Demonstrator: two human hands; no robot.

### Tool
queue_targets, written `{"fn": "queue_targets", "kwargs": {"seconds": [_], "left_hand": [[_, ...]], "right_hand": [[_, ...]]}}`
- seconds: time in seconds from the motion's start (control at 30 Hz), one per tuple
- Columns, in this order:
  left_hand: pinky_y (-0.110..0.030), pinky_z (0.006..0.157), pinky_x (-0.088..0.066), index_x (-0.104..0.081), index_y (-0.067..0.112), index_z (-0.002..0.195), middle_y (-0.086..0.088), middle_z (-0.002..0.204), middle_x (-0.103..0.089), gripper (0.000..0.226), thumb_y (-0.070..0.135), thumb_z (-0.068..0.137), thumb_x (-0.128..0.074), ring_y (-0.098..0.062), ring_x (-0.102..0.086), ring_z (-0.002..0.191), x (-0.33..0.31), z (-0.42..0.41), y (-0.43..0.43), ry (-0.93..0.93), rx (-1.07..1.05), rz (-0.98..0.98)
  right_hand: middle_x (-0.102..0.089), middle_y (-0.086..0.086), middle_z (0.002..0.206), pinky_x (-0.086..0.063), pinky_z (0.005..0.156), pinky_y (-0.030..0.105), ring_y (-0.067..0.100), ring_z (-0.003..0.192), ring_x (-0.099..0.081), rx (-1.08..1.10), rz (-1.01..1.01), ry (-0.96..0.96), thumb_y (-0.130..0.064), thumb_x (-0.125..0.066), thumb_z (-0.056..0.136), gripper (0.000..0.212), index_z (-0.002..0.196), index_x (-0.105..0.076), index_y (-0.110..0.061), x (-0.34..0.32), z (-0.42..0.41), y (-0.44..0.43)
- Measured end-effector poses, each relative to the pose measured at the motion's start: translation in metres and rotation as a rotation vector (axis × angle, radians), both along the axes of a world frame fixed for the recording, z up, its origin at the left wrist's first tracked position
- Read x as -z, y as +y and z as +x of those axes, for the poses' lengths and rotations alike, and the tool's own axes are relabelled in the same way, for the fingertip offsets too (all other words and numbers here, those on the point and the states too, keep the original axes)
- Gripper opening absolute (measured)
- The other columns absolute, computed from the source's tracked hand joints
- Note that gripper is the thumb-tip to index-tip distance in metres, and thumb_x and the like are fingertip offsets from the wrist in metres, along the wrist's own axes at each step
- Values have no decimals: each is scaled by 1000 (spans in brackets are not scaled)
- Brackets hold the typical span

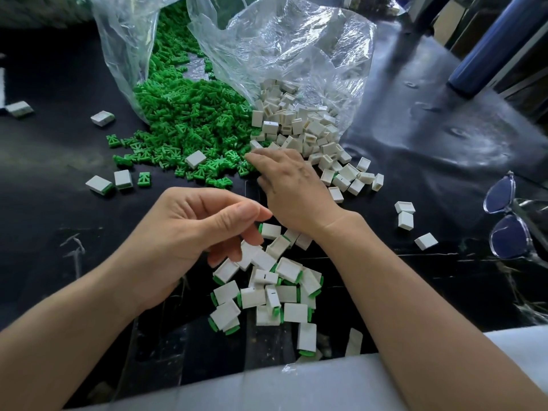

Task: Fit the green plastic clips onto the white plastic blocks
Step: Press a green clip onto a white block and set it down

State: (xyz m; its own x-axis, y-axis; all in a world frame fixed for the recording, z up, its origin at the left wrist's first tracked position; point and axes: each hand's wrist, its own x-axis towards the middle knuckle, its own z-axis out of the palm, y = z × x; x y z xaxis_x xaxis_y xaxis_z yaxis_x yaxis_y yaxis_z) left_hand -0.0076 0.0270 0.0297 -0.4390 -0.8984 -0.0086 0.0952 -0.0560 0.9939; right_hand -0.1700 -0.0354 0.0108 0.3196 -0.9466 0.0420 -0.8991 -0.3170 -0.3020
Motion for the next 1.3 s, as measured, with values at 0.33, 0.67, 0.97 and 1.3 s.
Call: {"fn": "queue_targets", "kwargs": {"seconds": [0.33, 0.67, 0.97, 1.3], "left_hand": [[-15, 41, -39, -77, 23, 77, -5, 65, -69, 50, 66, 51, -75, -9, -57, 49, 2, 1, -4, -16, -72, 8], [-15, 40, -38, -77, 22, 72, -6, 62, -68, 15, 36, 66, -78, -9, -55, 47, 3, 0, -6, -56, -96, 32], [-16, 38, -37, -76, 18, 70, -7, 60, -67, 29, 41, 56, -64, -9, -54, 46, 2, -2, -6, -77, -181, 66], [-16, 47, -50, -65, 22, 91, 3, 72, -73, 42, 22, 49, -71, -9, -66, 57, 8, -3, -13, -58, -342, 53]], "right_hand": [[-37, 1, 137, -24, 105, 32, 20, 128, -29, 75, -37, -109, -15, -55, 91, 47, 135, -45, -24, 0, -1, 4], [-50, 2, 109, -34, 83, 26, 21, 105, -49, 82, -8, -149, -15, -58, 88, 21, 109, -60, -14, -4, -1, 5], [-61, 1, 94, -38, 81, 22, 16, 89, -54, 133, -52, -328, -15, -59, 88, 16, 100, -70, -13, -6, -3, 8], [-64, -1, 81, -56, 79, 37, 16, 80, -63, 70, 131, -1014, -6, -60, 86, 13, 84, -63, -18, -21, 20, 35]]}}
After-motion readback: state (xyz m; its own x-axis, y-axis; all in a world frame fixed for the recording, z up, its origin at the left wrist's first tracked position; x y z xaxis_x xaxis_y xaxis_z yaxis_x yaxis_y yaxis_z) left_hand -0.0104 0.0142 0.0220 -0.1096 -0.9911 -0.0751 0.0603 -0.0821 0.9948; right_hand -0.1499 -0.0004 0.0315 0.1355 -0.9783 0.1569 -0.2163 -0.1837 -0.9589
